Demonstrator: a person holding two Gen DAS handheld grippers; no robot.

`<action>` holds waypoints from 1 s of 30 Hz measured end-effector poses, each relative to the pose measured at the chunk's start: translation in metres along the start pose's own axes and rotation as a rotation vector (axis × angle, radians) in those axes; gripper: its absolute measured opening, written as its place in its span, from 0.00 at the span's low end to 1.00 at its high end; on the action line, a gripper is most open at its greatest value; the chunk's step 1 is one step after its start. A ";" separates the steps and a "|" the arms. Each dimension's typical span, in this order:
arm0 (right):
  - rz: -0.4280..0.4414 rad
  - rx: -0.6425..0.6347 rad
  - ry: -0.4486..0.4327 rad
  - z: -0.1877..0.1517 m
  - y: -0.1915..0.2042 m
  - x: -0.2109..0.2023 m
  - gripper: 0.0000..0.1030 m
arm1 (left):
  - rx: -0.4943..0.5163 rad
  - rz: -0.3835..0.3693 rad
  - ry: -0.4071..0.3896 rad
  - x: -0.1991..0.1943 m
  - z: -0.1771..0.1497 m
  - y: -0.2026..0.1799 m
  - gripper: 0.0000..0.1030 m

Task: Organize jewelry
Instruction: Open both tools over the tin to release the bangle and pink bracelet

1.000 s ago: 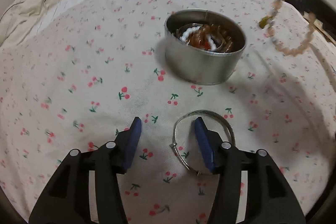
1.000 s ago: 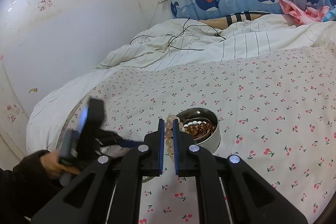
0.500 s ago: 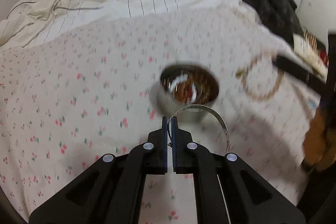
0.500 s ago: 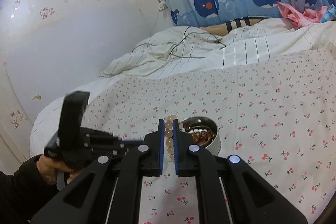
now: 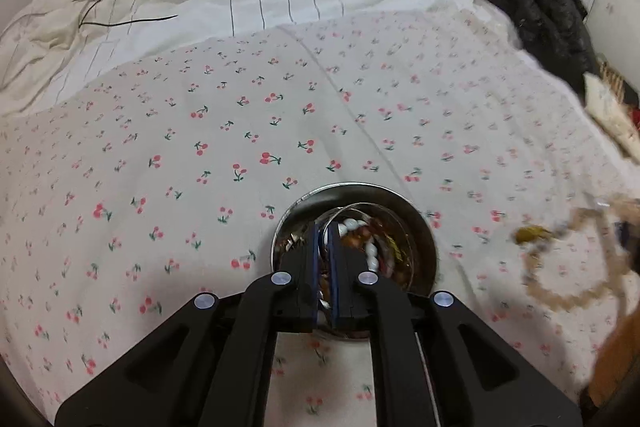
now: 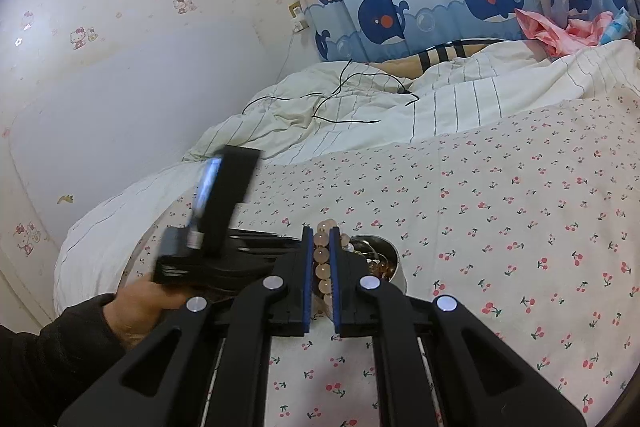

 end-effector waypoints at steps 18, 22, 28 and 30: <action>0.029 0.157 0.190 -0.004 -0.020 0.099 0.09 | -0.142 0.041 -0.060 -0.072 -0.045 0.070 0.67; -0.144 0.046 0.228 -0.016 -0.019 0.104 0.51 | -0.114 0.053 -0.062 -0.073 -0.068 0.073 0.84; -0.225 -0.041 0.146 -0.010 -0.004 0.063 0.58 | -0.154 0.102 -0.010 -0.057 -0.081 0.076 0.91; -0.287 -0.077 0.145 -0.018 0.002 0.049 0.67 | -0.148 0.126 -0.027 -0.057 -0.087 0.072 0.93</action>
Point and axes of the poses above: each gripper's, at about its wrist camera, not at the fingertips, and x roughly the way its jaws point, y to its left, z to its top, the point moved 3 cm from there along x, roughly the way its jaws point, and after that the axes turned 7 degrees about -x, right-handed, at the moved point
